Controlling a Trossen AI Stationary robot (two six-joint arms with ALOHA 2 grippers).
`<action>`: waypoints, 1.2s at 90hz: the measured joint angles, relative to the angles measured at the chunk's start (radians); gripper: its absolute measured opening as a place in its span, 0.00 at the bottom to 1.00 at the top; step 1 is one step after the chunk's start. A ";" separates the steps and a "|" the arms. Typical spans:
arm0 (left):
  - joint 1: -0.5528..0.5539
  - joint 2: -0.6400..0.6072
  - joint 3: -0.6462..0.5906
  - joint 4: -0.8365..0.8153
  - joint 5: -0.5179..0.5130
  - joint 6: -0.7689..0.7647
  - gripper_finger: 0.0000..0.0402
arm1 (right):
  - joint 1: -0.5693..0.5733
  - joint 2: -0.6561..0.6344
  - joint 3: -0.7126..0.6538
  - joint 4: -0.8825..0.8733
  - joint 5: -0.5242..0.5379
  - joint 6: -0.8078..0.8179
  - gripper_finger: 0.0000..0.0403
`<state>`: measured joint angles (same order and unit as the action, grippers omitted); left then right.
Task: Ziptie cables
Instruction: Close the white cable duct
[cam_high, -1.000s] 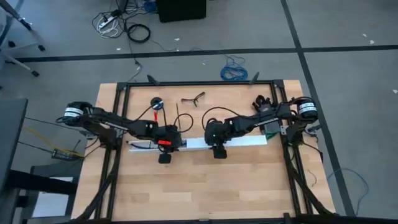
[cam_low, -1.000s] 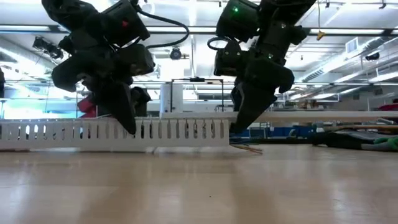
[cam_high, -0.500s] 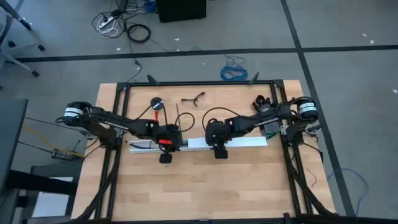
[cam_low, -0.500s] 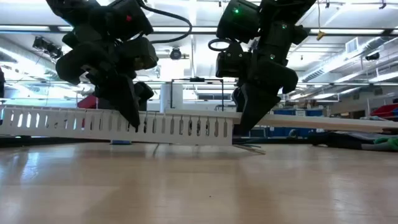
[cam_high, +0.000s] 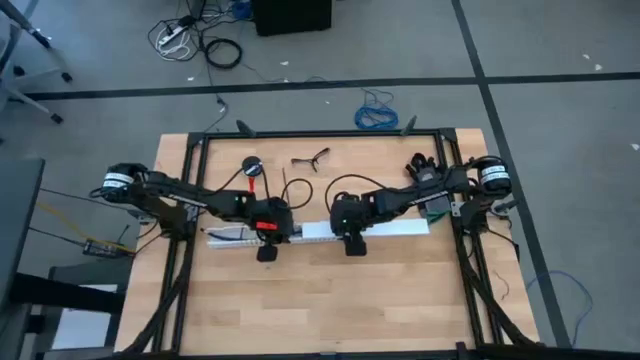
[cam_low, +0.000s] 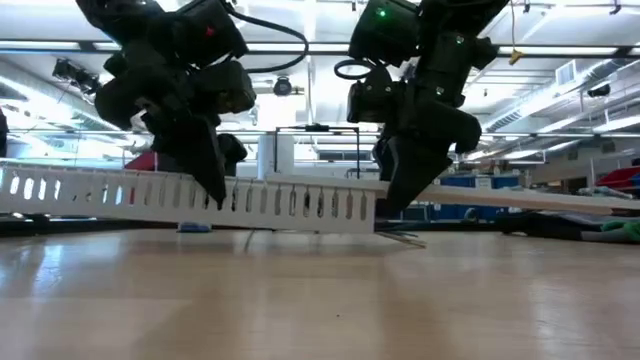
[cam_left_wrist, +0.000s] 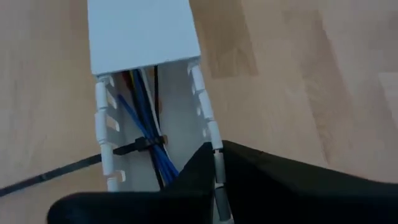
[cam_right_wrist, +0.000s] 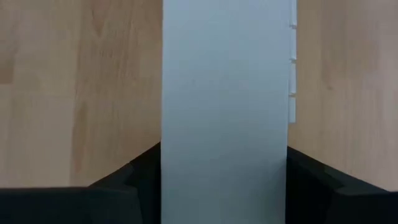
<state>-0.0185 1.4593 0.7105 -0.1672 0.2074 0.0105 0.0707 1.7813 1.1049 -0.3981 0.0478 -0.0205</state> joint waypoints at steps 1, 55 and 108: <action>0.000 0.000 0.000 0.001 0.001 -0.001 0.03 | 0.000 0.000 0.000 0.000 -0.001 -0.001 0.57; 0.000 -0.003 0.004 0.036 -0.007 0.015 0.13 | 0.000 0.072 0.006 0.029 -0.017 -0.001 0.57; 0.000 -0.010 0.064 -0.044 -0.043 0.009 0.41 | 0.006 0.086 0.008 0.064 -0.045 -0.017 0.57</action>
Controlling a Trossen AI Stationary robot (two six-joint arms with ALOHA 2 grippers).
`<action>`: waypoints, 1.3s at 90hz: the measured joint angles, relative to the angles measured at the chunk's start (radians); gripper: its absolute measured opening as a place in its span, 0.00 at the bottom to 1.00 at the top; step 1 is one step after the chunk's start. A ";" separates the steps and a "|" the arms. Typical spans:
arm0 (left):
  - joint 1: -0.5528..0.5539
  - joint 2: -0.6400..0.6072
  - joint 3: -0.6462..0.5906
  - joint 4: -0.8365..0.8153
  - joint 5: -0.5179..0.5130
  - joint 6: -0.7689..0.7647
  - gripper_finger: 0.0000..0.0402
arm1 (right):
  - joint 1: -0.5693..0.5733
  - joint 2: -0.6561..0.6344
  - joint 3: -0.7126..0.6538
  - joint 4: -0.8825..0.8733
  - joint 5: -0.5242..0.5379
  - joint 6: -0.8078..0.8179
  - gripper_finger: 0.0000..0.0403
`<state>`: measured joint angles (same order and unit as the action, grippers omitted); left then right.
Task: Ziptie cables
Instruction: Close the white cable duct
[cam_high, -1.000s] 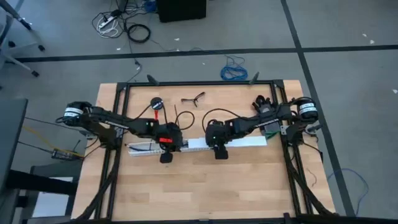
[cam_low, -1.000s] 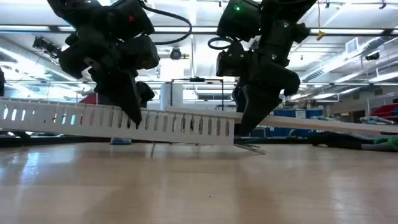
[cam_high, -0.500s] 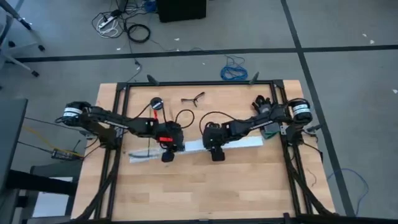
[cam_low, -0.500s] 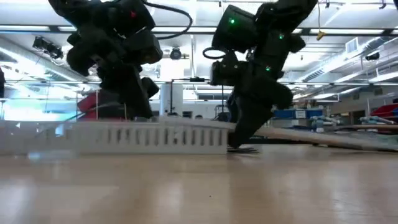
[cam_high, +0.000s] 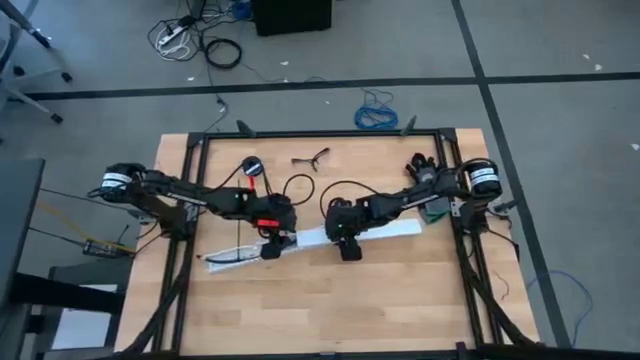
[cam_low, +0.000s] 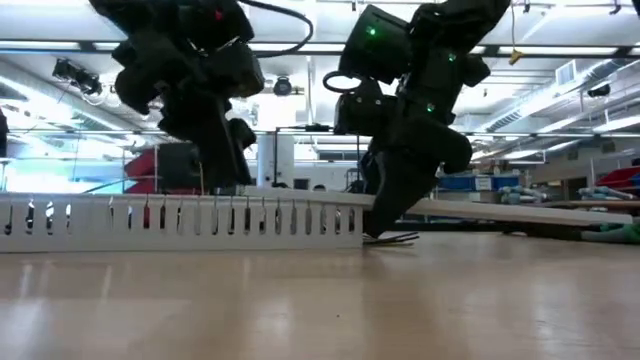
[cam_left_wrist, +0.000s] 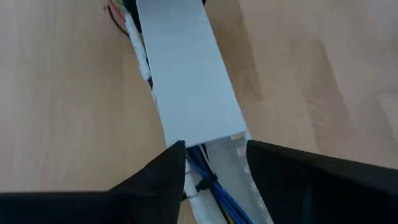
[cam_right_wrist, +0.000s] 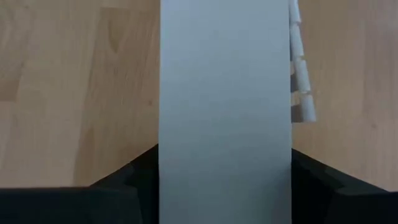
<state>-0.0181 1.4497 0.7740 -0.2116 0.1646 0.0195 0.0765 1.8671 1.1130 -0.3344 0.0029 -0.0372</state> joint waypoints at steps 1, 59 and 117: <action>0.000 -0.001 0.001 -0.001 0.000 0.000 0.41 | 0.000 0.000 0.000 0.000 0.000 0.000 0.57; -0.025 -0.002 0.004 -0.030 -0.025 -0.081 0.42 | -0.001 0.000 -0.001 -0.002 0.001 0.000 0.56; -0.028 0.000 0.002 -0.024 -0.010 -0.158 0.49 | -0.009 0.000 -0.002 -0.002 -0.017 0.006 0.56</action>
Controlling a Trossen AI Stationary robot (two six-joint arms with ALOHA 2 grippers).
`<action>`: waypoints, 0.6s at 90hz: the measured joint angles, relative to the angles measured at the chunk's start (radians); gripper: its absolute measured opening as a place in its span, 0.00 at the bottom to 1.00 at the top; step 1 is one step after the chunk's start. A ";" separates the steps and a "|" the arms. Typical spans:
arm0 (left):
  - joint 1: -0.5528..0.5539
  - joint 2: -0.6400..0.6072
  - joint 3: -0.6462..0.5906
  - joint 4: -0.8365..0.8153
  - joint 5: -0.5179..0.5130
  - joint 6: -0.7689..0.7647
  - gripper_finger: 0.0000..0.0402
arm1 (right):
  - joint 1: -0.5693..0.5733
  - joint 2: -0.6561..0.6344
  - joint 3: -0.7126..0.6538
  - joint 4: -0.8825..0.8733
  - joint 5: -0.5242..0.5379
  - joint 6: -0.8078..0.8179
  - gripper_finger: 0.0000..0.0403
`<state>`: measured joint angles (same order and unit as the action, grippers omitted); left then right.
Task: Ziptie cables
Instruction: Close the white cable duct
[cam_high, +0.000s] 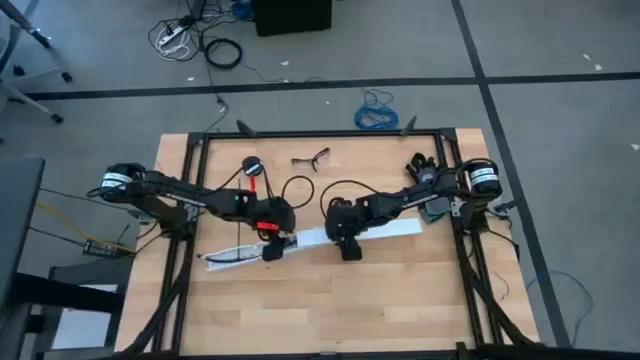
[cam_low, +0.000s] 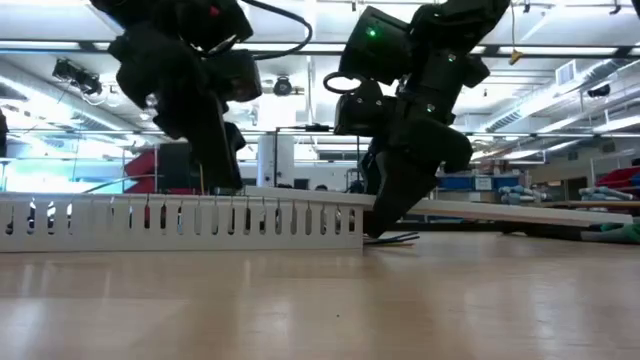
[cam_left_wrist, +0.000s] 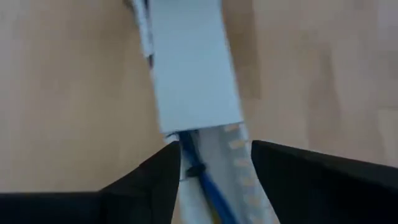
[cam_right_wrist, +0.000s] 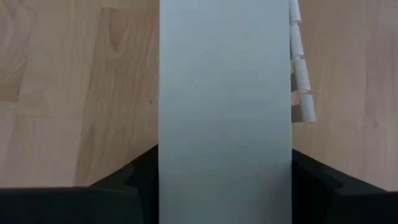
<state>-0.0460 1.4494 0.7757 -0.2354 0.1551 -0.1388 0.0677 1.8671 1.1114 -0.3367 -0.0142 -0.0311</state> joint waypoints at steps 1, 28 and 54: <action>0.000 0.000 0.000 0.001 0.003 0.000 0.50 | 0.000 0.000 0.000 0.000 0.000 0.000 0.57; -0.030 0.003 0.000 -0.005 -0.089 -0.013 0.73 | -0.001 0.000 0.000 0.000 -0.002 -0.004 0.56; -0.085 0.003 0.000 0.006 -0.170 -0.127 0.91 | -0.011 0.000 0.000 -0.004 -0.010 -0.007 0.56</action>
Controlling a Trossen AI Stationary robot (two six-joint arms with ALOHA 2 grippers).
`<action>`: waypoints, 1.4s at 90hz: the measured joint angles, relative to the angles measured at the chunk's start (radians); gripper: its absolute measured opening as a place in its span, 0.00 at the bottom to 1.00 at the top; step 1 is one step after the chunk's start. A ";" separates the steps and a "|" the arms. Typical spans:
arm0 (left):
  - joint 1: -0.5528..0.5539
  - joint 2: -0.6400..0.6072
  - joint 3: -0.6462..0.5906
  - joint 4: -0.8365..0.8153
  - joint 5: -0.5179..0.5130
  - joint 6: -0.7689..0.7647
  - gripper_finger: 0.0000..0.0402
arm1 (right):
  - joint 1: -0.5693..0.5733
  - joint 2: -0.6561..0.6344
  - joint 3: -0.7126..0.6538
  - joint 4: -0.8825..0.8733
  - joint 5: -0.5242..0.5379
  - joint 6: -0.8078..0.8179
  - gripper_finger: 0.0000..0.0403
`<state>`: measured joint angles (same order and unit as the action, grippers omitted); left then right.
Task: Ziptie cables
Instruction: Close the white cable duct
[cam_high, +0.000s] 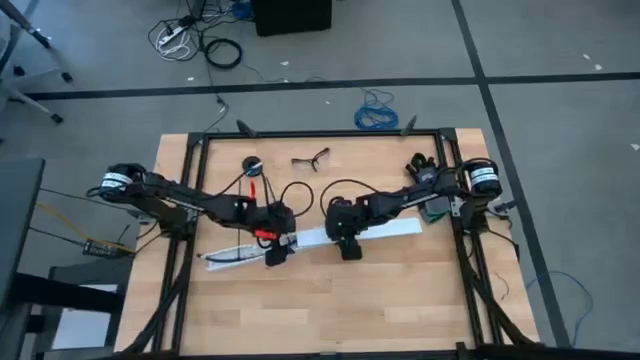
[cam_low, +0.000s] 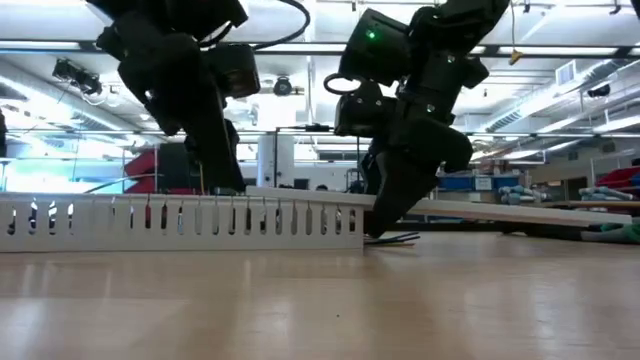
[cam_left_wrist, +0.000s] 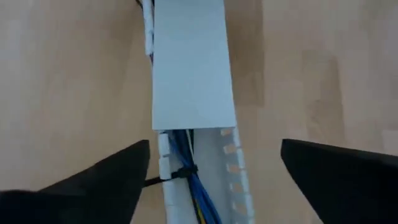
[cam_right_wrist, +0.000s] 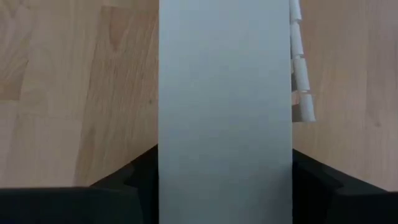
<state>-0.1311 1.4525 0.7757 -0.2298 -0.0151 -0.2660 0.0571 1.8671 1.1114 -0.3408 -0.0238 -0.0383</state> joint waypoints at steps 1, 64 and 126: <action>-0.003 0.001 0.000 0.000 -0.010 0.000 0.91 | 0.000 0.000 0.000 0.000 0.000 0.000 0.56; -0.034 0.146 0.000 0.050 -0.112 -0.003 0.87 | -0.001 0.000 0.000 0.002 0.002 -0.002 0.56; -0.034 0.214 0.003 0.059 -0.102 0.074 0.63 | 0.009 0.000 -0.001 0.015 0.039 -0.069 0.56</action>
<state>-0.1654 1.6661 0.7784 -0.1707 -0.1171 -0.1921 0.0658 1.8675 1.1107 -0.3255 0.0147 -0.1070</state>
